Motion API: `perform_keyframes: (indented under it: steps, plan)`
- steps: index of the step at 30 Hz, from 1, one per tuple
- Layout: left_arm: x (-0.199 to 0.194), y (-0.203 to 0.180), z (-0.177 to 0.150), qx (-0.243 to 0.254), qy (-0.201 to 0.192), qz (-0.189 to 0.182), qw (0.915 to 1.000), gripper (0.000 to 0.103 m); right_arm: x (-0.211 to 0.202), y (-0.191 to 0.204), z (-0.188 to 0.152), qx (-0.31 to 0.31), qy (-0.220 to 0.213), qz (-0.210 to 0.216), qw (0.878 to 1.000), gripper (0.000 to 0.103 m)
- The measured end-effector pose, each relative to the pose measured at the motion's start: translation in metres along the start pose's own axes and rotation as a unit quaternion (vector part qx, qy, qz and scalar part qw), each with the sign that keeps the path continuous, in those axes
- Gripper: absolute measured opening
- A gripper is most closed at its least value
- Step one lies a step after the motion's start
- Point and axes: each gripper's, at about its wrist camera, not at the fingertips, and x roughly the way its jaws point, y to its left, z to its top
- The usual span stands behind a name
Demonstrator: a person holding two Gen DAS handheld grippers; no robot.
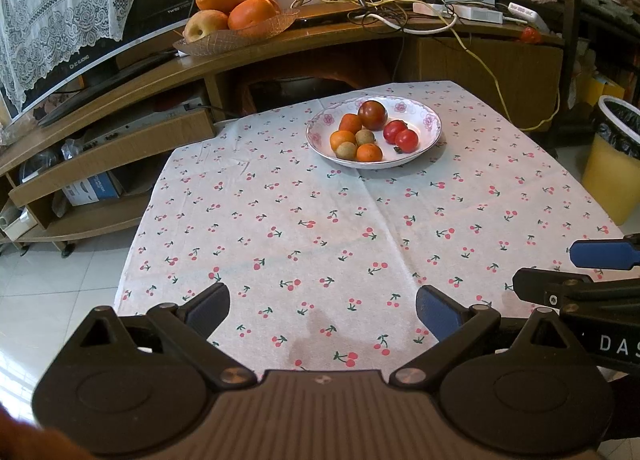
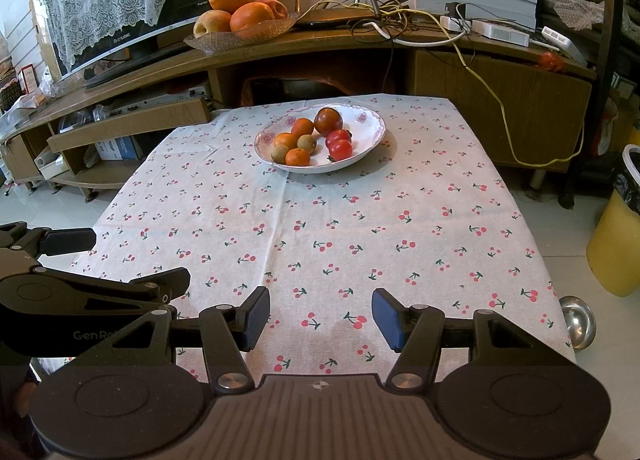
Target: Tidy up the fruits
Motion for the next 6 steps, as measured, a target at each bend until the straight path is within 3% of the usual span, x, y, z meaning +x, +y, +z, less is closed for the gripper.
perform_keyframes:
  steps: [6]
  plan:
    - [0.0, 0.0, 0.0, 0.0, 0.0, 0.0, 1.0, 0.103, -0.0002, -0.0001, 0.0002, 0.0, 0.0, 0.0, 1.0, 0.058]
